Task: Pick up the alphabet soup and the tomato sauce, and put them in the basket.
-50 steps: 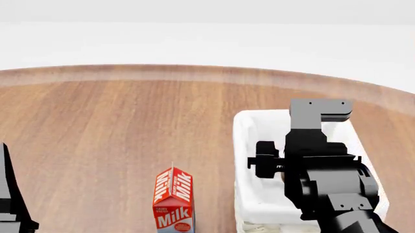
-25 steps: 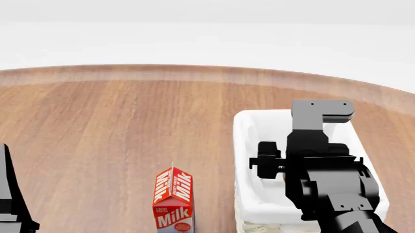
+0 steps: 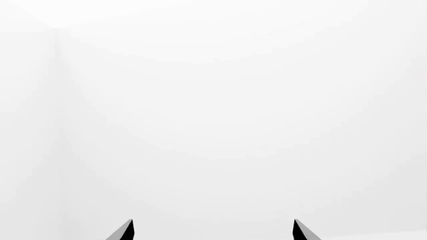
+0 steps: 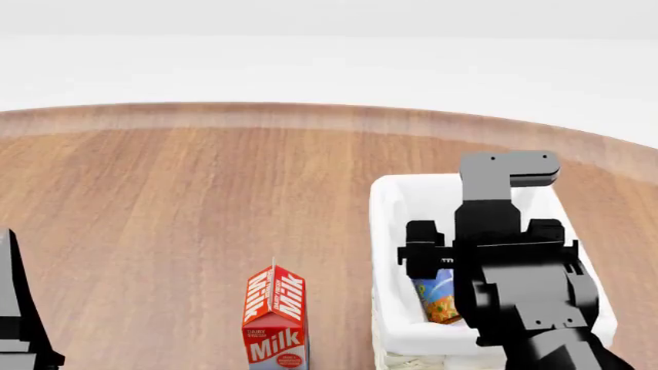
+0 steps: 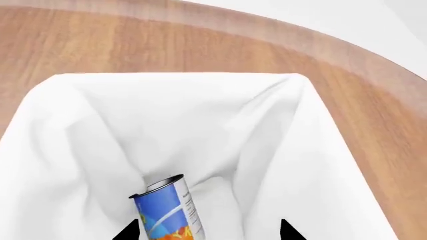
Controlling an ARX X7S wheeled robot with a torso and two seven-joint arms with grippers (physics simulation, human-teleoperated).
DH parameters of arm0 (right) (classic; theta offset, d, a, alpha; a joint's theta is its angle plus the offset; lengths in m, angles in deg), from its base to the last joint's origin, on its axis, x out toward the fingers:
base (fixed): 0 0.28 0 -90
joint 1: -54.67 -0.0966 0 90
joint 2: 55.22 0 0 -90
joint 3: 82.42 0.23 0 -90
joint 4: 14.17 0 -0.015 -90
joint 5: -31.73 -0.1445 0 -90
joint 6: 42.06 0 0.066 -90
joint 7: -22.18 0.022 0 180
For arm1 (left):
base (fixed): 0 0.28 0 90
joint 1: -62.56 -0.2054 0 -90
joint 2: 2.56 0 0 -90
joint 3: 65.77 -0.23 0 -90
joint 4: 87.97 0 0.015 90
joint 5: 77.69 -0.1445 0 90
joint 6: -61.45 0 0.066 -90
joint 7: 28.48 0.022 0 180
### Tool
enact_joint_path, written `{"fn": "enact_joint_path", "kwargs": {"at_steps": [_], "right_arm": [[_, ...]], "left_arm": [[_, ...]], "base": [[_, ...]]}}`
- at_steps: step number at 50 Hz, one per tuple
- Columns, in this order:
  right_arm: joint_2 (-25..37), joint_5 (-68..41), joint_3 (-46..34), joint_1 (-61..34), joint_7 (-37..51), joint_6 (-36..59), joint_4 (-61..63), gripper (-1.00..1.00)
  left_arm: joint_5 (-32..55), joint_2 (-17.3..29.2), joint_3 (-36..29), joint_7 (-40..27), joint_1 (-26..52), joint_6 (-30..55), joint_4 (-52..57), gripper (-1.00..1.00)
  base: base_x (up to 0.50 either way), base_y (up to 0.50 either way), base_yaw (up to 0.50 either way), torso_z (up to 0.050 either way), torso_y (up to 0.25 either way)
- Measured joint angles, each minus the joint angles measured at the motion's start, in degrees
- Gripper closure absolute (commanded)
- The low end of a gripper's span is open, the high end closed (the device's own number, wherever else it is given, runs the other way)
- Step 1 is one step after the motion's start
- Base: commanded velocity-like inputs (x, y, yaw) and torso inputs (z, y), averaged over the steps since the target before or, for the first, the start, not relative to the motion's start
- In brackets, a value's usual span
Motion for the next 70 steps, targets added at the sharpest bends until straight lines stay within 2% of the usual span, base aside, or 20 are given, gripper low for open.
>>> {"fn": "enact_joint_path", "kwargs": {"at_steps": [9,26,55,70], "right_arm": [[1.19,0.07,0.69,0.26,1.17,-1.84,3.95,-1.00],[6.40,-1.68,3.14,-0.39,2.95,-4.20,19.47,-1.00],[20.30,-6.66,0.29,-0.17,-3.36,3.53,52.80,-1.00],[24.78,-11.00,-1.31,3.12,-2.31,6.67,69.71,-1.00]], "left_arm": [[0.03,0.04,-0.05,-0.02,0.03,-0.13,-0.15,-1.00],[0.20,0.22,-0.13,-0.16,0.31,0.06,-0.03,-1.00],[0.45,0.46,-0.43,-0.57,0.94,0.94,0.55,-1.00],[0.67,0.59,-0.66,-0.79,1.51,1.70,0.99,-1.00]], "base": [[0.00,0.00,0.00,0.000,0.000],[0.00,0.00,0.00,0.001,0.000],[0.00,0.00,0.00,0.000,0.000],[0.00,0.00,0.00,0.000,0.000]]}}
